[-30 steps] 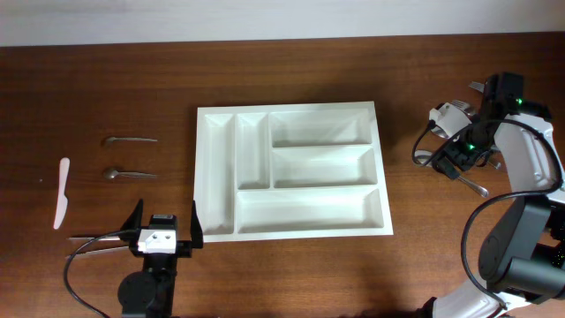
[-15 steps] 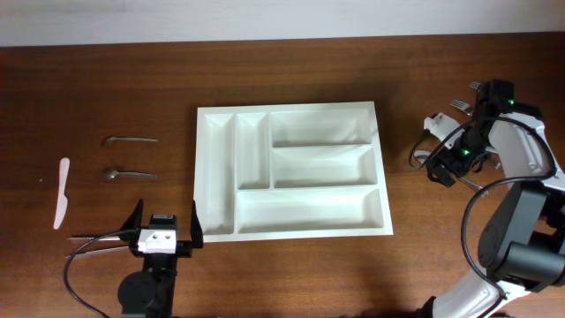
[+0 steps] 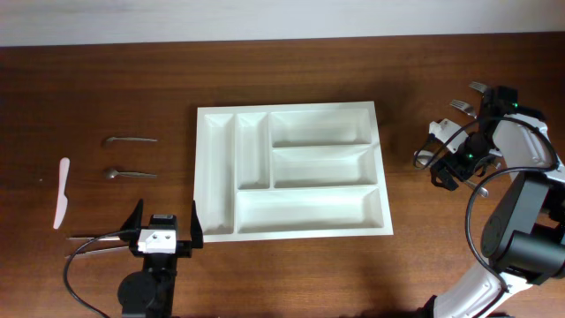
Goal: Pack container
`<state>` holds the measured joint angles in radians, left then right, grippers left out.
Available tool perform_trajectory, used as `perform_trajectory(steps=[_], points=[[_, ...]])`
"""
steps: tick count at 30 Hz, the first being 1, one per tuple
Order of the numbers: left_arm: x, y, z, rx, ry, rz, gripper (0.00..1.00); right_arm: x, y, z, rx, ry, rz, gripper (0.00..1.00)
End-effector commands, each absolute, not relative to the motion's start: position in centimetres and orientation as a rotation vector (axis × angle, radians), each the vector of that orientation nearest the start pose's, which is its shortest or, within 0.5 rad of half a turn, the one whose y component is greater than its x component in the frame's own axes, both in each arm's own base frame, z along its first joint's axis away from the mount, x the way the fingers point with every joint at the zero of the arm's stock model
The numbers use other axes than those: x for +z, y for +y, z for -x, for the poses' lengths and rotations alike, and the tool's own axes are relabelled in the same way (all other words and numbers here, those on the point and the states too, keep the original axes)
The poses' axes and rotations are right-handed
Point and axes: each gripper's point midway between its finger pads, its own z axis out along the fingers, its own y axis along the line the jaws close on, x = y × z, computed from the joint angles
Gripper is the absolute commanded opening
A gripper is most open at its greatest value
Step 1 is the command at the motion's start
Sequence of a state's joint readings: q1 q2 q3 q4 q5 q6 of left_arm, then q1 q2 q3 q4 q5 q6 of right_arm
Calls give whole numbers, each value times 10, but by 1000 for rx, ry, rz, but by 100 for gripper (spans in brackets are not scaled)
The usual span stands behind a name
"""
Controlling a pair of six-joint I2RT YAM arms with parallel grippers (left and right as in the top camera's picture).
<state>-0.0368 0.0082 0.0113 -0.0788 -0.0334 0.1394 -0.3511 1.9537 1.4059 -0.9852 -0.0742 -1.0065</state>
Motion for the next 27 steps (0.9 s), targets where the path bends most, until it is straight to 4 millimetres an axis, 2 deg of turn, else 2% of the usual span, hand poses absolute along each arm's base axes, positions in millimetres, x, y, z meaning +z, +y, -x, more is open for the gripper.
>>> perform_trajectory(steps=[1,8,16,27], points=[[156,0,-246,129,1648,-117,99,30,-111,-350,99,2893,996,99],[156,0,-246,129,1648,-117,99,18,-107,-349,157,2902,996,99],[156,0,-246,129,1648,-117,99,15,-111,-359,113,2874,990,99],[156,0,-246,129,1648,-117,99,6,-110,-356,141,2895,994,99]])
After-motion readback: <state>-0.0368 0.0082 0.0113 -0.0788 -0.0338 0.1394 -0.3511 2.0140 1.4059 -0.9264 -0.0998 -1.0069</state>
